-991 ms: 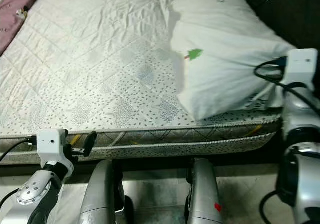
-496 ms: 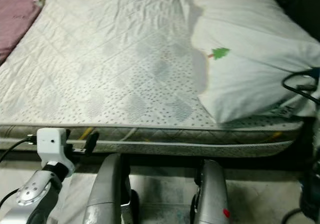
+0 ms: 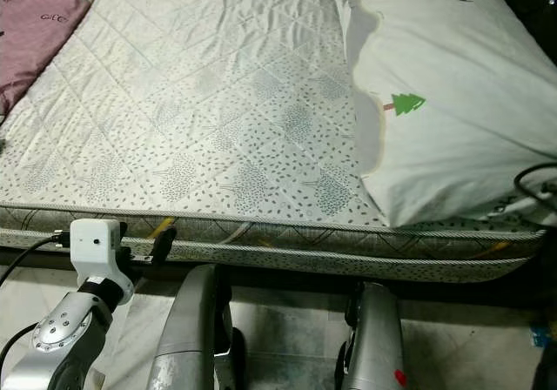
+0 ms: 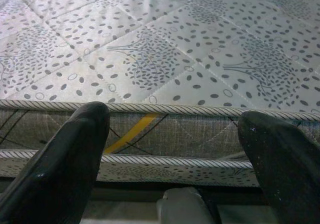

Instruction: Clean up the room

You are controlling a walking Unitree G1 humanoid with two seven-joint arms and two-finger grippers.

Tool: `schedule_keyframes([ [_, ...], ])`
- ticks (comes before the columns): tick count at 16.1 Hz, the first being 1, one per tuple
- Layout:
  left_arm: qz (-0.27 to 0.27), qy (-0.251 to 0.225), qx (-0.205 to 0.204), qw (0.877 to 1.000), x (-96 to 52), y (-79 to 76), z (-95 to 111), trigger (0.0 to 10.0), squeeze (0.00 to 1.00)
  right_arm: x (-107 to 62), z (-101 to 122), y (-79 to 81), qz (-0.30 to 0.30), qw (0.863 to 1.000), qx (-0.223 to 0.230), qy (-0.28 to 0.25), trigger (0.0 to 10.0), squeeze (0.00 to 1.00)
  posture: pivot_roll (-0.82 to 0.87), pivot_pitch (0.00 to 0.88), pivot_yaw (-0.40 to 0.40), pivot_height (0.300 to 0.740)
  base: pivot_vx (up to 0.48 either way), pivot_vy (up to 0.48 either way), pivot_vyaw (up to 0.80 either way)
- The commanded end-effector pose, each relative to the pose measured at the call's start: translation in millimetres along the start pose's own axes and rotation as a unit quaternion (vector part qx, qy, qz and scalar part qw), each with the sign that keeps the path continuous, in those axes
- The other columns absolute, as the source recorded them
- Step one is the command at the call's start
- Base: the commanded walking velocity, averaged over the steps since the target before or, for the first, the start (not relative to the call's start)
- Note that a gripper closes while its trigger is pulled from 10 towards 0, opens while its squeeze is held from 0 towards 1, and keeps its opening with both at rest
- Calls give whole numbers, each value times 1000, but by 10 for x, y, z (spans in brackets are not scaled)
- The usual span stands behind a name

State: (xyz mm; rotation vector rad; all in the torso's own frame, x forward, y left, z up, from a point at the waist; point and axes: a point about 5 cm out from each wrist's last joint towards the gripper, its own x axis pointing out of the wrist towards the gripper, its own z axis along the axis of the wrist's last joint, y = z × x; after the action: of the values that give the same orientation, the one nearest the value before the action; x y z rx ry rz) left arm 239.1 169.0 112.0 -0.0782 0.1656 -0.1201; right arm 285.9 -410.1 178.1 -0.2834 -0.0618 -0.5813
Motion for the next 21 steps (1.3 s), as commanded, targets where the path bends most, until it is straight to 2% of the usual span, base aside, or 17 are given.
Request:
schedule_keyframes([
  [1, 8, 14, 2, 1000, -16, 58, -61, 10000, 0, -106, -203, -133, -46, 998, 21, 36, 0, 0, 104, 274, 134, 528, 0, 0, 0],
  [4, -4, 7, -1, 1000, 67, -7, -34, 10000, 0, -218, -285, 110, -27, 999, 33, 16, 0, 0, 90, 265, 142, 528, 0, 0, 0],
  [6, -5, 8, -2, 1000, 76, -1, -38, 10000, 0, -279, -317, 111, -27, 999, 35, 12, 0, 0, 82, 262, 145, 528, 0, 0, 0],
  [11, -16, 7, -4, 1000, 137, -40, -38, 10000, 0, -467, -457, -89, -57, 997, 32, 30, 0, 0, 64, 258, 158, 528, 0, 0, 0],
  [14, -19, 5, -3, 1000, 159, -48, -32, 10000, 0, -516, -473, -104, -65, 997, 35, 31, 0, 0, 64, 250, 165, 528, 0, 0, 0],
  [18, -20, 4, -1, 1000, 177, -29, -25, 10000, 0, -684, -519, -84, -67, 996, 41, 36, 0, 0, 57, 249, 168, 528, 0, 0, 0],
  [20, -22, 2, -2, 1000, 196, -47, -28, 10000, 0, -743, -502, 12, -51, 997, 43, 37, 0, 0, 50, 248, 168, 528, 0, 0, 0],
  [21, -26, 1, -4, 1000, 212, -81, -29, 10000, 0, -702, -492, 82, -40, 998, 39, 39, 0, 0, 49, 246, 166, 528, 0, 0, 0],
])
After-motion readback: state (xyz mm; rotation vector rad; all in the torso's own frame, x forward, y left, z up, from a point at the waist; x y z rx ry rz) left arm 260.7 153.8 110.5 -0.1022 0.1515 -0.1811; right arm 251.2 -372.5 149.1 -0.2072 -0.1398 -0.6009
